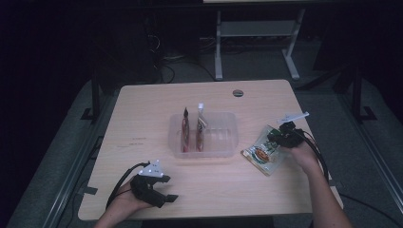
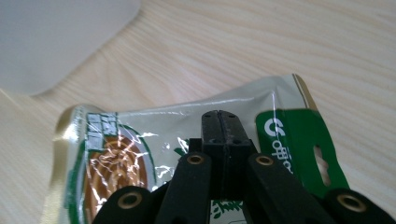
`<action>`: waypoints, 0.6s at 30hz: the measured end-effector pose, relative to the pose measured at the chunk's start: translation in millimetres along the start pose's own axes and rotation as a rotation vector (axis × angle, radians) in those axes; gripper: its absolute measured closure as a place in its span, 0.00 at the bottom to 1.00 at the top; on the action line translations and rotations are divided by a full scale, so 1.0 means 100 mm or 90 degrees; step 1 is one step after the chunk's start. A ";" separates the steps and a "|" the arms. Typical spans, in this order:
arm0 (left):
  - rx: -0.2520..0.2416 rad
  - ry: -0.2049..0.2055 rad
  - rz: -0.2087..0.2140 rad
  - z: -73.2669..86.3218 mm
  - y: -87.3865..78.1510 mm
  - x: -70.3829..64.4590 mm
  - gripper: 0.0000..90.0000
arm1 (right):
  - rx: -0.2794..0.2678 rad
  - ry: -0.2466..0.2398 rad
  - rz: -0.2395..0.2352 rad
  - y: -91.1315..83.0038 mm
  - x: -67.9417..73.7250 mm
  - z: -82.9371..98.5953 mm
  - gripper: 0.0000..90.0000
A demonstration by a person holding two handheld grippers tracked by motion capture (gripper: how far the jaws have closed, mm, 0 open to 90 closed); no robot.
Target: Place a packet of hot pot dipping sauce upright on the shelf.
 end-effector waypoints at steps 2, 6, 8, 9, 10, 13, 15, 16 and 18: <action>-0.001 -0.001 0.000 0.00 0.00 0.00 0.26 | 0.009 0.004 -0.001 0.04 -0.01 0.03 1.00; 0.004 0.006 0.000 -0.01 0.00 0.00 0.26 | 0.018 0.003 -0.002 0.10 -0.01 0.06 1.00; 0.007 0.007 0.000 0.00 0.01 0.01 0.25 | 0.023 0.003 -0.008 0.11 -0.01 0.07 1.00; 0.007 0.007 0.000 0.00 0.01 0.01 0.26 | 0.023 0.005 -0.013 0.12 -0.01 0.07 1.00; 0.006 0.007 0.000 0.00 0.00 0.01 0.26 | 0.026 0.006 -0.014 0.12 -0.01 0.08 1.00; 0.007 0.005 0.001 0.00 0.01 0.01 0.26 | 0.030 -0.003 -0.014 0.14 0.00 0.09 1.00; 0.009 0.004 0.002 0.00 0.01 0.00 0.26 | 0.032 -0.006 -0.023 0.14 0.01 0.09 1.00; 0.011 0.005 0.002 0.00 0.01 0.00 0.26 | 0.034 -0.007 -0.031 0.15 0.02 0.09 1.00; 0.010 0.002 0.003 0.00 0.02 0.00 0.26 | 0.039 -0.020 -0.033 0.16 0.06 0.08 1.00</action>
Point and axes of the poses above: each handheld gripper's, and its own axes: y roughly forward along the jaws, z roughly out of its underside, x roughly to its left, the point moved 1 cm from there along y, roughly forward along the jaws, and after that the axes turned 2 degrees about -z, right-handed, at the moved point
